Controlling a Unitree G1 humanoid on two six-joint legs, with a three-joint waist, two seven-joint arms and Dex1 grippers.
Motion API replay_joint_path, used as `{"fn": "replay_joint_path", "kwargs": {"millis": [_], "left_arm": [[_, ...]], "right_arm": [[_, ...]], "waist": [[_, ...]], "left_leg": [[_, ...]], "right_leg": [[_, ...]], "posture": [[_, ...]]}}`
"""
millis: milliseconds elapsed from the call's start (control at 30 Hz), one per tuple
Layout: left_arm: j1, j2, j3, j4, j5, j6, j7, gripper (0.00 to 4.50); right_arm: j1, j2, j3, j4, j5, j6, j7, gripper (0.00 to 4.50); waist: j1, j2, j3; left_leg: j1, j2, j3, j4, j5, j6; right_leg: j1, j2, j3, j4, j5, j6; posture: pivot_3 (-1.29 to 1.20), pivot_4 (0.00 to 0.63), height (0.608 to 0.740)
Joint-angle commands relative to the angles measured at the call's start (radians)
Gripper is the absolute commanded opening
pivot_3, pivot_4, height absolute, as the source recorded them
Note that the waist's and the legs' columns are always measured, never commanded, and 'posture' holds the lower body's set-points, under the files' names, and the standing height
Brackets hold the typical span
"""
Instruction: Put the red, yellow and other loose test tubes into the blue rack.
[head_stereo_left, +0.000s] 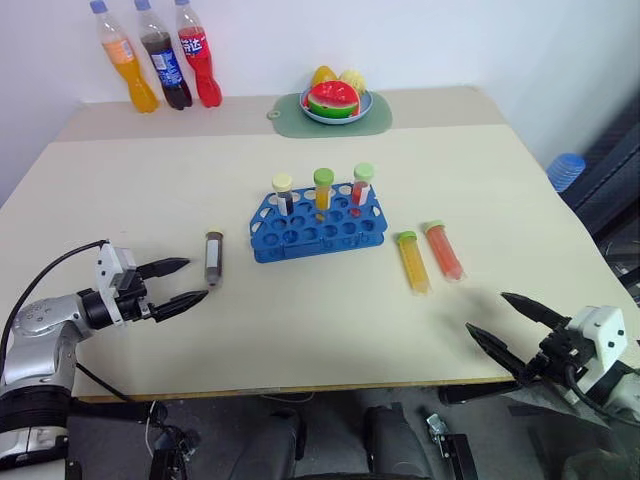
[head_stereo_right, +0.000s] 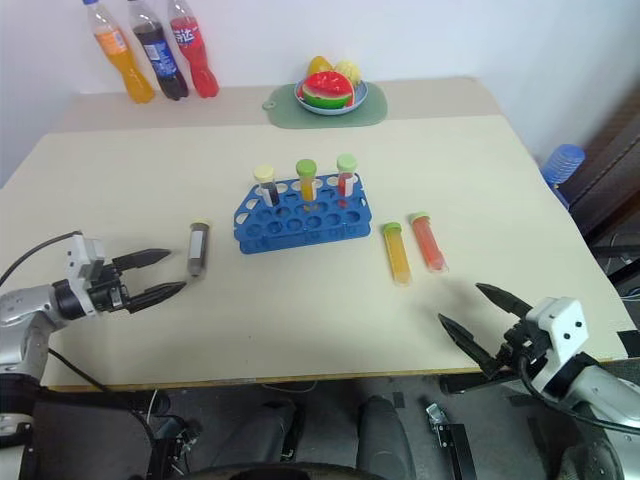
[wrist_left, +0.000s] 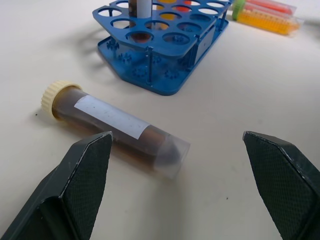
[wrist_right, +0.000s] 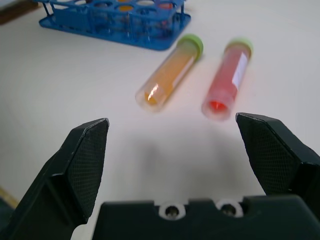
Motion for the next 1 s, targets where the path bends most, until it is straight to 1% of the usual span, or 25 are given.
{"fn": "replay_joint_path", "kwargs": {"millis": [33, 167, 333, 500, 667, 800, 867, 1000], "left_arm": [[-0.012, 0.011, 0.016, 0.013, 0.004, -0.020, 0.013, 4.30], [-0.037, 0.002, 0.008, 0.024, -0.023, 0.003, -0.018, 4.30], [-0.043, -0.005, 0.008, 0.029, -0.024, 0.000, -0.031, 4.30], [-0.035, -0.008, 0.002, 0.000, -0.049, 0.036, -0.069, 4.30], [-0.036, -0.031, -0.018, -0.041, -0.043, 0.039, -0.059, 4.30], [-0.050, -0.079, -0.051, -0.145, -0.054, 0.074, -0.029, 4.30], [-0.063, -0.107, -0.073, -0.197, -0.063, 0.094, -0.008, 4.30], [-0.080, -0.139, -0.114, -0.268, -0.063, 0.113, 0.004, 4.30]], "right_arm": [[0.004, 0.004, -0.022, -0.023, 0.010, -0.012, -0.005, 4.50], [-0.008, -0.003, -0.026, -0.010, 0.009, -0.008, -0.011, 4.50], [-0.015, -0.003, -0.023, -0.011, 0.010, -0.003, -0.017, 4.50], [-0.030, -0.005, -0.019, -0.018, 0.015, 0.004, -0.026, 4.50], [-0.093, -0.005, -0.016, -0.019, 0.022, 0.017, -0.052, 4.50], [-0.186, -0.047, 0.012, -0.040, 0.028, 0.146, -0.122, 4.50], [-0.257, -0.067, 0.033, -0.049, 0.033, 0.235, -0.181, 4.50], [-0.385, -0.102, 0.082, -0.046, 0.043, 0.389, -0.248, 4.50]], "waist": [[0.000, 0.000, 0.000], [0.000, 0.000, 0.000], [0.000, 0.000, 0.000], [0.000, 0.000, 0.000], [0.000, 0.000, 0.000], [0.001, 0.000, 0.000], [0.000, 0.000, 0.000], [-0.001, 0.000, 0.000]], "left_leg": [[0.000, 0.000, 0.000, 0.000, 0.000, 0.000], [0.000, 0.000, 0.000, 0.000, 0.000, 0.000], [0.000, 0.000, 0.000, 0.000, 0.000, 0.000], [0.000, 0.000, 0.000, 0.000, 0.000, 0.000], [0.000, 0.000, 0.000, 0.000, 0.000, 0.000], [0.000, 0.000, 0.000, 0.000, 0.000, 0.000], [0.000, 0.000, 0.000, 0.000, 0.000, 0.000], [-0.001, 0.000, 0.000, 0.000, 0.000, 0.000]], "right_leg": [[0.000, 0.000, 0.000, 0.000, 0.000, 0.000], [0.000, 0.000, 0.000, 0.000, 0.000, 0.000], [0.000, 0.000, 0.000, 0.000, 0.000, 0.000], [0.000, 0.000, 0.000, 0.000, 0.000, 0.000], [0.000, 0.000, 0.000, 0.000, 0.000, 0.000], [0.000, 0.000, 0.000, 0.000, 0.000, 0.000], [0.000, 0.000, 0.000, 0.000, 0.000, 0.000], [-0.001, 0.000, 0.000, 0.000, 0.000, 0.000]], "posture": [[0.00, 0.150, 0.740], [0.00, 0.150, 0.740], [0.00, 0.150, 0.740], [0.00, 0.150, 0.740], [0.00, 0.150, 0.740], [0.00, 0.150, 0.740], [0.00, 0.150, 0.740], [0.00, 0.150, 0.740]]}}
